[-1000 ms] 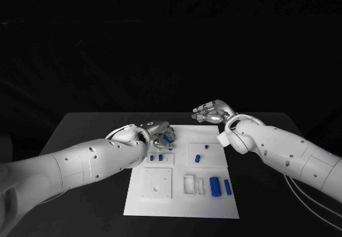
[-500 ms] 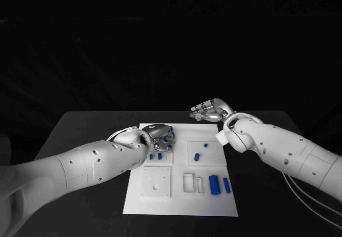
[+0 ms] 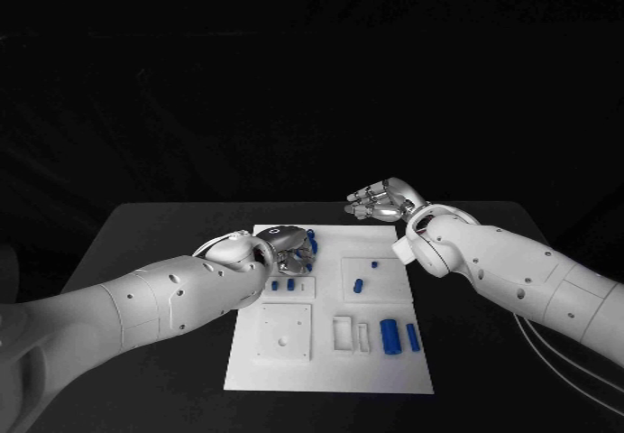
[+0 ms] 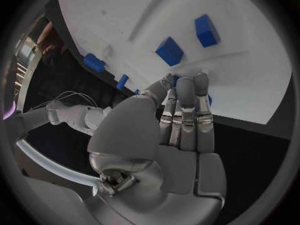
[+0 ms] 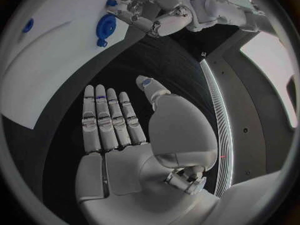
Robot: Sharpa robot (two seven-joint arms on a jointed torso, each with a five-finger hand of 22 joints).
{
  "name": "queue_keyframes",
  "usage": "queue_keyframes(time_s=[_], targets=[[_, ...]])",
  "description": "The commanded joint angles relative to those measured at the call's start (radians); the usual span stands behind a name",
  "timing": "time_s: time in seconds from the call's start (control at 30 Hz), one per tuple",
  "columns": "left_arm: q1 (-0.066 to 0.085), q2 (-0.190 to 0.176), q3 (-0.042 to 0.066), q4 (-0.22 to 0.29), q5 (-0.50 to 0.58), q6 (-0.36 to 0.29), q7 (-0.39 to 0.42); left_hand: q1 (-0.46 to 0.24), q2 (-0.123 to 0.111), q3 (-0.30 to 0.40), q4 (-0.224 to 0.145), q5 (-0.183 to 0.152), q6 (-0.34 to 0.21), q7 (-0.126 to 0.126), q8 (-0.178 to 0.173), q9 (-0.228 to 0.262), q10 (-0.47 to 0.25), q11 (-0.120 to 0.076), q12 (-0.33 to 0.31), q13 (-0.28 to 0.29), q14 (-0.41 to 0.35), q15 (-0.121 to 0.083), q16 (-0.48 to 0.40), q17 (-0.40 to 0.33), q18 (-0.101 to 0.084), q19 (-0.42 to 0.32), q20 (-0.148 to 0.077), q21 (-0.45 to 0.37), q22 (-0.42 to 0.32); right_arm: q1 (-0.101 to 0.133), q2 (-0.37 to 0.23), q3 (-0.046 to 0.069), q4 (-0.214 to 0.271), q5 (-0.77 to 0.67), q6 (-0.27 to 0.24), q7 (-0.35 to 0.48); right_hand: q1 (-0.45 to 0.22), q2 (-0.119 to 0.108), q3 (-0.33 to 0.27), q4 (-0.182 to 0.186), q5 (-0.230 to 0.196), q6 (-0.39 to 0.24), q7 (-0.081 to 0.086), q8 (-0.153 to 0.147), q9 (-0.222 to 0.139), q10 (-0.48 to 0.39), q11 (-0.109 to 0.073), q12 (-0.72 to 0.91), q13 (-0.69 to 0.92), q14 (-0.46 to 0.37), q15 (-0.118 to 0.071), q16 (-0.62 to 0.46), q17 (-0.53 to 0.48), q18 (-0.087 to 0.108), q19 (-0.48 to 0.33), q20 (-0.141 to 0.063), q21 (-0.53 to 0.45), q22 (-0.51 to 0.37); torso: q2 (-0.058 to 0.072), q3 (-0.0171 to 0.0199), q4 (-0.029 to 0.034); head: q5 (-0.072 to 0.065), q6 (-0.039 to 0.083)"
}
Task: Assemble the parts on the task board
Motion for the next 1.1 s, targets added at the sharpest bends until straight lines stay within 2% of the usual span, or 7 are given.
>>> queue_keyframes(time_s=[0.03, 0.4, 0.6, 0.73, 0.97, 1.1], targets=[[-0.006, 0.003, -0.001, -0.005, -0.009, 0.015, -0.007, -0.013, -0.002, 0.017, 0.001, 0.001, -0.004, 0.001, -0.004, -0.002, 0.009, -0.003, -0.004, -0.001, 0.007, 0.004, 0.005, -0.001, 0.011, -0.008, 0.002, 0.011, 0.023, 0.000, 0.000, 0.000, 0.002, -0.002, 0.009, 0.010, 0.000, -0.002, 0.001, -0.001, 0.005, -0.008, 0.000, 0.001, -0.001, -0.008, 0.000, -0.003, -0.001, -0.009, -0.001, -0.005, -0.001, 0.014, -0.004, -0.001, 0.005, -0.001, 0.000, -0.0002, 0.0005, -0.001, 0.000], [-0.011, 0.009, 0.000, -0.017, -0.006, 0.027, -0.006, -0.016, -0.005, 0.053, 0.012, -0.003, 0.004, 0.005, -0.004, -0.001, 0.041, -0.010, -0.004, -0.001, 0.013, 0.000, 0.009, -0.001, 0.012, -0.018, -0.001, 0.044, 0.022, 0.000, 0.000, 0.000, 0.004, -0.002, 0.009, 0.010, 0.000, -0.002, 0.001, -0.001, 0.005, -0.008, 0.000, 0.001, -0.001, -0.008, 0.000, -0.003, -0.001, -0.009, -0.001, -0.005, -0.001, 0.014, -0.004, -0.001, 0.005, -0.001, 0.001, -0.0005, -0.0002, -0.002, -0.003], [-0.017, 0.014, 0.000, -0.021, 0.001, 0.038, 0.001, -0.018, -0.007, 0.045, 0.017, -0.025, 0.001, -0.002, -0.004, -0.001, 0.038, -0.011, -0.004, -0.001, 0.015, 0.000, 0.010, 0.000, 0.010, -0.018, -0.001, 0.046, 0.020, 0.000, 0.000, 0.000, 0.005, -0.002, 0.009, 0.010, 0.000, -0.002, 0.001, -0.003, 0.005, -0.008, 0.000, 0.001, -0.001, -0.008, 0.000, -0.003, -0.001, -0.009, -0.001, -0.005, -0.001, 0.014, -0.004, -0.001, 0.005, -0.001, 0.001, -0.0005, -0.0004, -0.002, -0.003], [-0.022, 0.015, 0.000, -0.023, 0.003, 0.045, 0.005, -0.014, -0.009, 0.039, 0.016, -0.025, -0.009, -0.004, -0.004, -0.002, 0.034, -0.010, -0.004, -0.001, 0.017, -0.001, 0.010, 0.000, 0.009, -0.017, -0.002, 0.045, 0.019, 0.000, -0.001, 0.000, 0.006, -0.002, 0.010, 0.010, 0.000, -0.002, 0.001, -0.003, 0.005, -0.008, 0.000, 0.001, -0.001, -0.008, 0.000, -0.003, -0.001, -0.009, -0.001, -0.005, -0.001, 0.014, -0.004, -0.001, 0.005, -0.001, 0.001, -0.0001, 0.0004, -0.003, -0.004], [-0.026, 0.017, 0.000, -0.021, 0.004, 0.052, 0.006, -0.010, -0.019, 0.031, 0.011, -0.026, -0.073, -0.020, -0.006, -0.003, 0.033, -0.010, -0.004, -0.001, 0.025, -0.001, 0.016, 0.002, 0.010, -0.012, -0.002, 0.044, 0.019, 0.000, -0.001, 0.000, 0.006, -0.002, 0.010, 0.010, 0.000, -0.002, 0.001, -0.003, 0.005, -0.008, 0.000, 0.001, -0.001, -0.008, 0.000, -0.003, -0.001, -0.009, -0.001, -0.005, -0.001, 0.014, -0.004, -0.001, 0.005, -0.001, 0.000, 0.0002, 0.0004, -0.003, -0.006], [-0.026, 0.017, 0.000, -0.015, 0.004, 0.062, 0.004, -0.009, -0.018, 0.029, 0.009, -0.026, -0.049, -0.018, -0.005, -0.002, 0.034, -0.011, -0.004, -0.001, 0.027, -0.003, 0.018, 0.003, 0.010, -0.010, -0.003, 0.044, 0.019, 0.000, -0.001, 0.000, 0.007, -0.002, 0.010, 0.010, 0.000, -0.002, 0.001, -0.003, 0.005, -0.008, 0.000, 0.001, -0.001, -0.008, 0.000, -0.003, -0.001, -0.009, -0.001, -0.005, -0.001, 0.014, -0.004, -0.001, 0.005, -0.001, 0.001, 0.0002, 0.0003, -0.003, -0.008]])
